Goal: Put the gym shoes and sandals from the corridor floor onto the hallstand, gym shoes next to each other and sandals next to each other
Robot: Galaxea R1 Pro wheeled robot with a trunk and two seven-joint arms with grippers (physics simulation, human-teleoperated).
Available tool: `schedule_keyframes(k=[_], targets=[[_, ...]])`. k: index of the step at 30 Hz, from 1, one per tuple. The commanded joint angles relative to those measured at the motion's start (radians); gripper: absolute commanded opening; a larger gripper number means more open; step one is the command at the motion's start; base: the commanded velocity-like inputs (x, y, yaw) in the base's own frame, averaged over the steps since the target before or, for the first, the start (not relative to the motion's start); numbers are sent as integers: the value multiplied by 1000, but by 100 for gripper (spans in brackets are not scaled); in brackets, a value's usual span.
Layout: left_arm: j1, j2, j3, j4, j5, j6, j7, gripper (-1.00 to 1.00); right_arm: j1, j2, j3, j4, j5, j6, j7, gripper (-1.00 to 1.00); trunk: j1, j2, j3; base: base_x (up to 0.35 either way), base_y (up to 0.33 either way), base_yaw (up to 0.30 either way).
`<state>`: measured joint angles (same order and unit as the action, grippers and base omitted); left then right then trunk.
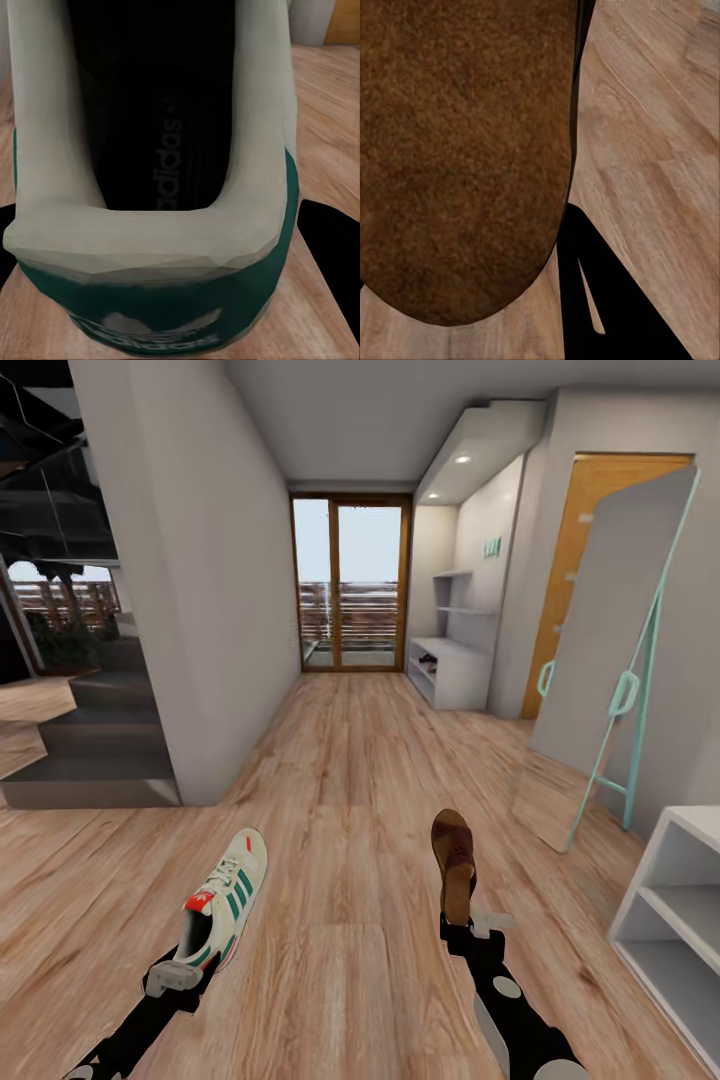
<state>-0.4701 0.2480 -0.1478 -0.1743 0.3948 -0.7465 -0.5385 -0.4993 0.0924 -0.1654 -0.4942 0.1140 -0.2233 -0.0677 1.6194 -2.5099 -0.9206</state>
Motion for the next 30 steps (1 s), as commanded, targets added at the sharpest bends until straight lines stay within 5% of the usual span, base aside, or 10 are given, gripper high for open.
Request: schedule_keyframes(k=[1, 30], targets=[[-1, 0, -6, 1, 12, -2, -5, -100, -1, 1, -6, 0, 7, -2, -1, -100, 0, 0, -1, 343, 0, 0], [-1, -1, -6, 1, 12, -2, -5, -100, -1, 1, -5, 2, 7, -2, 0, -100, 0, 0, -1, 343, 0, 0]])
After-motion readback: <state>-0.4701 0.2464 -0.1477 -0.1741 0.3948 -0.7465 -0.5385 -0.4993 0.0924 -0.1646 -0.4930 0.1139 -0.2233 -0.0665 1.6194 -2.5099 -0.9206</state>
